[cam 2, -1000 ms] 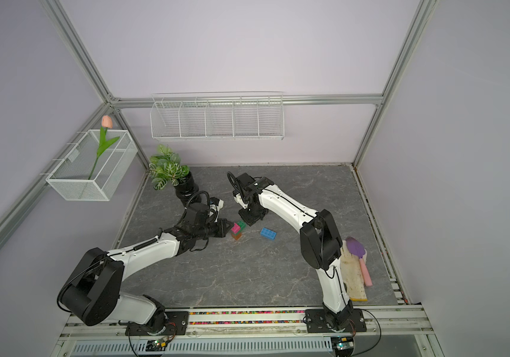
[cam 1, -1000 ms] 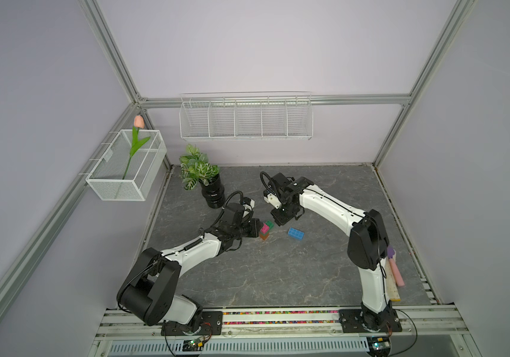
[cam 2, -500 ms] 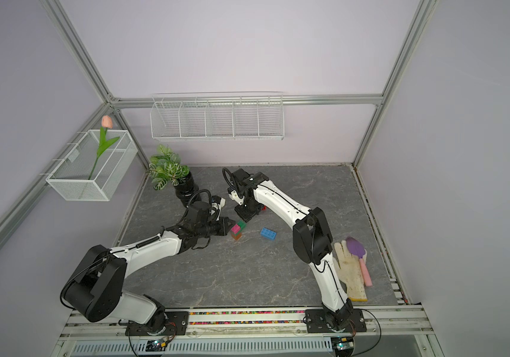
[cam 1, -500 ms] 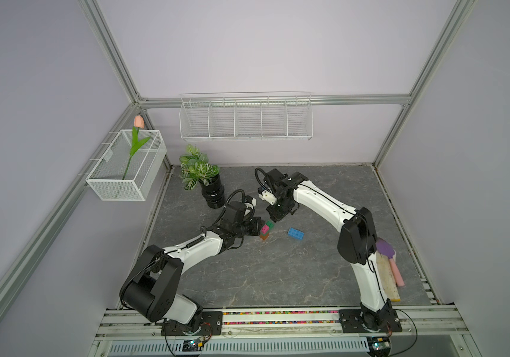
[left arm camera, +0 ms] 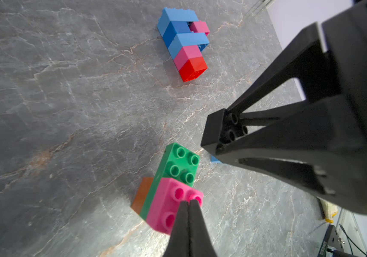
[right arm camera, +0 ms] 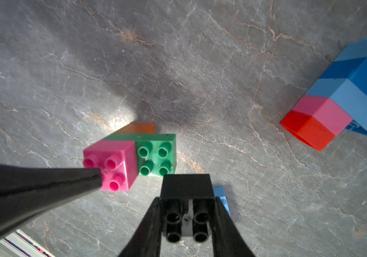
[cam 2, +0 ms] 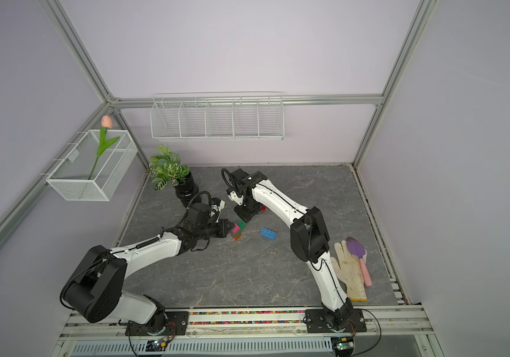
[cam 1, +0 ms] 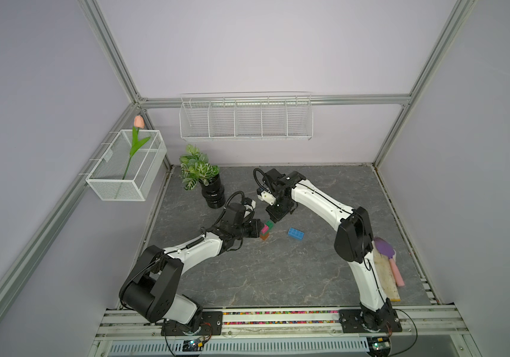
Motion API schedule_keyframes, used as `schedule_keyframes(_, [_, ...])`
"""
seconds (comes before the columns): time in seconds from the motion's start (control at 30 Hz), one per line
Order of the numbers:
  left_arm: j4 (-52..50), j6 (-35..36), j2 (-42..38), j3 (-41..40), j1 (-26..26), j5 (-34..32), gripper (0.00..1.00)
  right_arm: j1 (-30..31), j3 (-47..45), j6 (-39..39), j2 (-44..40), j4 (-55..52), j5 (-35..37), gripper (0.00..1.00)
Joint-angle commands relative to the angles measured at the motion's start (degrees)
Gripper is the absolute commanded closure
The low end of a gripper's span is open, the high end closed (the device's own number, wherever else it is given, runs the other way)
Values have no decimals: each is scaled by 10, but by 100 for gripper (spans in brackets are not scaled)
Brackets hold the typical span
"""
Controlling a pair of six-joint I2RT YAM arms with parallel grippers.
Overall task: Assemble the letter p with lego
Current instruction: Assemble the lego brick with the lego brick.
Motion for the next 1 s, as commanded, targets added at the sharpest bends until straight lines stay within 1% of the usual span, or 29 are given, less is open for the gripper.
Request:
schedule_keyframes(0.0, [-5, 1, 7, -10, -4, 0, 100, -4, 13, -12, 16, -20, -12, 80])
schedule_keyframes(0.2, [-11, 4, 9, -11, -5, -6, 100, -3, 21, -14, 24, -25, -21, 81])
schedule_keyframes(0.5, [-15, 5, 12, -16, -8, -5, 100, 4, 64, -49, 50, -56, -27, 81])
schedule_keyframes(0.73, [-15, 6, 16, -24, -9, -6, 100, 8, 93, -77, 65, -74, -22, 81])
schedule_keyframes(0.97, [-10, 7, 17, -35, -9, -4, 100, 22, 123, -88, 87, -85, -15, 81])
